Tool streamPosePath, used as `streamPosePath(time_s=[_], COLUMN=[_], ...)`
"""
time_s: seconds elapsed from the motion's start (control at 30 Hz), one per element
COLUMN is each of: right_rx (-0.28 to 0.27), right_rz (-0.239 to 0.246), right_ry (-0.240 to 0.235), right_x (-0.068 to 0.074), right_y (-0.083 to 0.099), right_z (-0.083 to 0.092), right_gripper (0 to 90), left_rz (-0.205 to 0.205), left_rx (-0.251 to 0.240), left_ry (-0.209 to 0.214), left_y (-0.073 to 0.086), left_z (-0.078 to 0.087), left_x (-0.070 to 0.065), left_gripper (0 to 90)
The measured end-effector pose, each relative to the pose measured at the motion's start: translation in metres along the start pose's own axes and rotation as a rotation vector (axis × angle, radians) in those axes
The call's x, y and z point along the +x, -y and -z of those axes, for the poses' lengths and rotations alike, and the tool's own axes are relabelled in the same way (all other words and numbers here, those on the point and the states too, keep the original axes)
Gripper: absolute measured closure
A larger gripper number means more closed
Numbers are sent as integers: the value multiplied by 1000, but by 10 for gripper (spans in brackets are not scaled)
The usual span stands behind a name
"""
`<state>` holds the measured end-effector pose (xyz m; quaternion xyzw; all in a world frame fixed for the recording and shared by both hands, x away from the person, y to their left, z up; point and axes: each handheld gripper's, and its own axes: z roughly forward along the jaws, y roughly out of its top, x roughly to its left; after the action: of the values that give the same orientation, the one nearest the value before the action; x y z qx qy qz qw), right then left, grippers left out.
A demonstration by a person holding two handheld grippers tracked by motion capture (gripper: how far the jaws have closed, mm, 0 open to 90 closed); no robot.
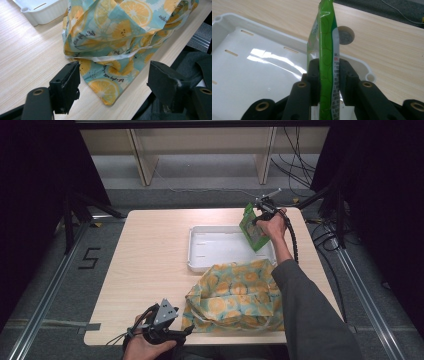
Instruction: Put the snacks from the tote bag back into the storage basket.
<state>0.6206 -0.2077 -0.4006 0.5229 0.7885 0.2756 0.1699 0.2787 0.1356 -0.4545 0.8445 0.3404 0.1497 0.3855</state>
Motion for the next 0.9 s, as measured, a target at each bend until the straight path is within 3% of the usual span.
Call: streamPosePath(time_s=[0.13,0.17,0.2,0.27,0.33,0.37,0.47,0.5,0.6,0.63,0.67,0.9], right_rx=[1,-1,9,14,18,27,36,25,36,38,43,33], right_rz=[-6,-12,-9,13,1,-10,-46,-2,-2,-27,-31,2], right_ry=[4,20,22,24,27,24,33,38,39,24,29,34], right_x=[1,2,1,0,-2,-2,1,-4,-3,-2,-2,-5], right_y=[0,0,0,0,0,1,0,0,1,1,1,2], right_z=[-1,-2,-2,-2,-2,-1,0,-1,-1,0,0,-2], right_gripper=[723,718,711,705,694,688,697,700,700,701,701,700], left_rz=[-8,12,-6,-2,-3,-40,-41,-41,-24,-24,-42,-42], left_rx=[5,6,23,19,21,30,34,35,32,33,35,31], left_ry=[1,5,11,12,13,15,8,9,6,6,9,14], left_y=[0,0,0,0,0,-1,-1,-1,0,0,-1,-1], left_z=[0,0,1,1,1,2,2,2,1,2,2,2], left_x=[1,-1,0,0,0,2,2,1,0,0,2,2], left_gripper=[256,256,256,256,256,256,256,256,256,256,256,256])
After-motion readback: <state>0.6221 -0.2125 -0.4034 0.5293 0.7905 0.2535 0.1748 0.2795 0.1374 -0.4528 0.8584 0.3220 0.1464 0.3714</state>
